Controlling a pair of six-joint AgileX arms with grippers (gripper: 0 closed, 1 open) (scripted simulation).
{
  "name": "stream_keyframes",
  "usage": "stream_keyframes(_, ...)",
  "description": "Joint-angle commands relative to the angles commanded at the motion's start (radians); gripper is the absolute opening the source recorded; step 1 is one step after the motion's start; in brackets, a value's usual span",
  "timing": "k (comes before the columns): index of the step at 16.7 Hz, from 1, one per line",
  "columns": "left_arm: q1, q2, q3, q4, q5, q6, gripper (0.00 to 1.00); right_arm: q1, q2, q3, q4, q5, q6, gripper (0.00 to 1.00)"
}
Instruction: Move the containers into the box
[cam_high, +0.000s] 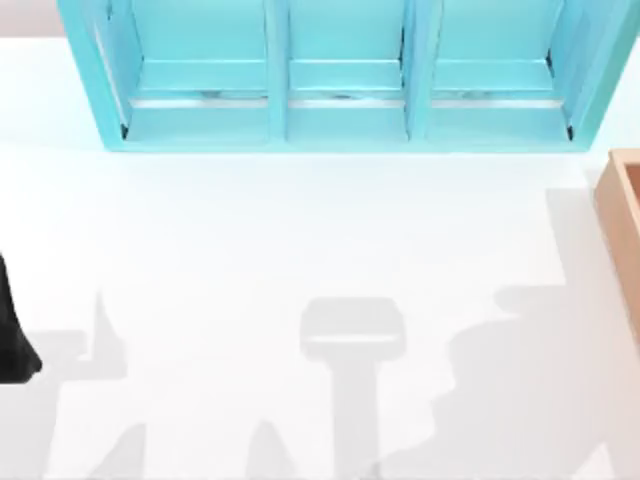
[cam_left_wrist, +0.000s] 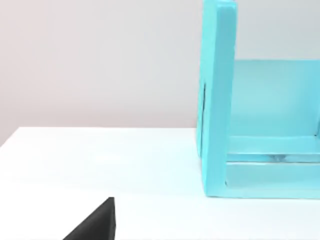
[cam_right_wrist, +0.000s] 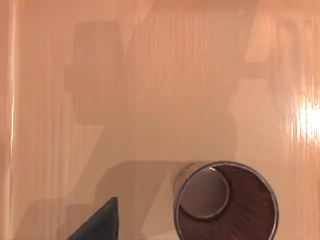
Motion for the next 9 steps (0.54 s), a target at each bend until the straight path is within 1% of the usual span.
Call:
stream_keyframes(6, 0.000, 0.000, 0.000, 0.000, 0.000, 0.000, 1.00, -0.005, -0.004, 0.257, -0.272, -0.002, -0.001, 1.00)
stream_keyframes(9, 0.000, 0.000, 0.000, 0.000, 0.000, 0.000, 1.00, -0.005, -0.007, 0.313, -0.330, -0.004, 0.000, 1.00)
